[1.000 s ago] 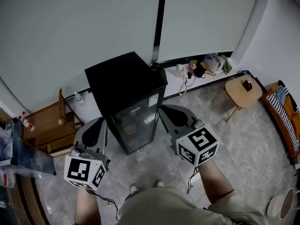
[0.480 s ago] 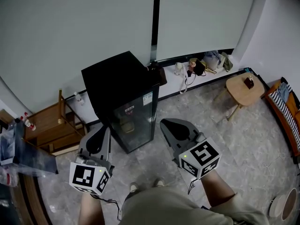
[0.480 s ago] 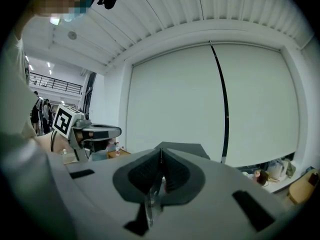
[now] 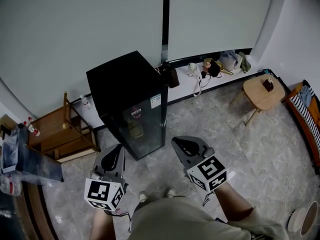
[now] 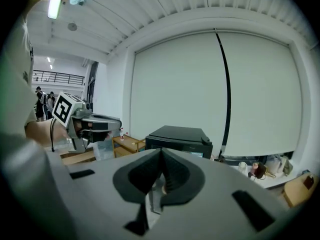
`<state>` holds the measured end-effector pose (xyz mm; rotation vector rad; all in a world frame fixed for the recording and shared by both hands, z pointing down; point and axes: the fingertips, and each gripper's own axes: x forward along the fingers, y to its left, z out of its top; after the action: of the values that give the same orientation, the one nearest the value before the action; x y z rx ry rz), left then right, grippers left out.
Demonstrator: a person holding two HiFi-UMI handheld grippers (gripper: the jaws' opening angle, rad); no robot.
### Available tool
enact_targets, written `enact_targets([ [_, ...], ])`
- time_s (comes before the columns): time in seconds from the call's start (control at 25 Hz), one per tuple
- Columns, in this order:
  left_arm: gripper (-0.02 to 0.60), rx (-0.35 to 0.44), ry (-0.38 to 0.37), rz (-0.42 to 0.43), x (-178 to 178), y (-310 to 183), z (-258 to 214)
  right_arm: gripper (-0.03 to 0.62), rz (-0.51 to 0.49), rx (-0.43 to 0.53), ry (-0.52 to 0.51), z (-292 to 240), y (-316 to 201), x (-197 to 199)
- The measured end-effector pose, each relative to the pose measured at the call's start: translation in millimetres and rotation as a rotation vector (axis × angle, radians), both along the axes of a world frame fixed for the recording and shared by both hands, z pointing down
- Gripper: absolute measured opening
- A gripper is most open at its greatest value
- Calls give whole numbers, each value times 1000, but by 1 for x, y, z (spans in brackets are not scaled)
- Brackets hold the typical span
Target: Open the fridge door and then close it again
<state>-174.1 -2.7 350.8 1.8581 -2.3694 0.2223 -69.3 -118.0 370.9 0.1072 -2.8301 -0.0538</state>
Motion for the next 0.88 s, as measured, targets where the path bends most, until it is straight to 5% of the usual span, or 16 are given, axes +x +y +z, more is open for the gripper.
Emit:
enact_targets([
  [0.88,8,12,46,-46,26,-9,11,-3,-29,-23,-27,0,-21,22],
])
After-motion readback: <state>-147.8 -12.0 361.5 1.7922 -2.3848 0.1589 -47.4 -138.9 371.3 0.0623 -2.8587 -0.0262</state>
